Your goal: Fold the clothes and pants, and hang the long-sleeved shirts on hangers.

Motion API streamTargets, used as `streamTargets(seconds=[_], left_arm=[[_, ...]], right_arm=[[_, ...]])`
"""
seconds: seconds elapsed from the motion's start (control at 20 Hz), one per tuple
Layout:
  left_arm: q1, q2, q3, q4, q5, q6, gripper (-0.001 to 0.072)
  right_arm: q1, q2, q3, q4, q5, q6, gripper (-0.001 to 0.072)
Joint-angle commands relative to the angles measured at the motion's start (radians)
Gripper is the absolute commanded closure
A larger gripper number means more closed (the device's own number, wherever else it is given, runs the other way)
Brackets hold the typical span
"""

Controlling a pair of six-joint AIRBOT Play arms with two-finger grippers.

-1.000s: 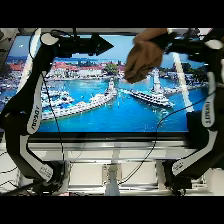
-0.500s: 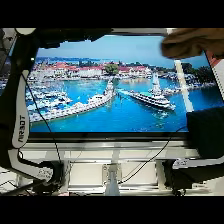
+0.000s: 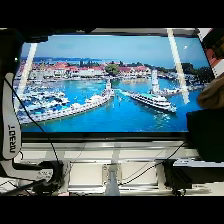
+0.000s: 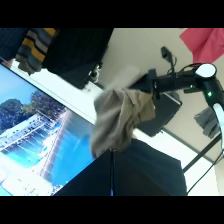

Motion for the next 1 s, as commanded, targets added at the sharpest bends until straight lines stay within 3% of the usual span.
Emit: streamTargets(seconds=[0.0,0.2,0.45,0.65,0.7,0.85,0.95], left_arm=[[0.000,0.006,0.000,0.000,0.000,0.005,0.0690],[0.000,0.010,0.000,0.000,0.000,0.007,0.0690],[0.000,0.044,0.000,0.001,-0.009,0.088,0.0690],[0.010,0.053,0.000,0.032,-0.012,0.103,0.0690],[0.014,0.052,0.000,0.047,-0.012,0.102,0.0690],[0.023,0.052,0.000,0.076,-0.011,0.102,0.0690],[0.023,0.052,0.000,0.076,-0.011,0.103,0.0690]], right_arm=[[-0.010,0.026,-0.079,-0.021,0.065,-0.092,0.0678],[-0.100,0.126,-0.192,-0.128,0.101,-0.122,0.0678],[-0.332,0.355,-0.573,-0.139,0.090,-0.196,0.0679],[-0.435,0.480,-0.835,-0.357,0.043,-0.215,0.0678],[-0.462,0.487,-0.859,-0.407,0.043,-0.183,0.0678],[-0.551,0.491,-0.867,-0.605,0.013,0.043,0.0677],[-0.608,0.492,-0.867,-0.617,-0.048,0.096,0.0677]])
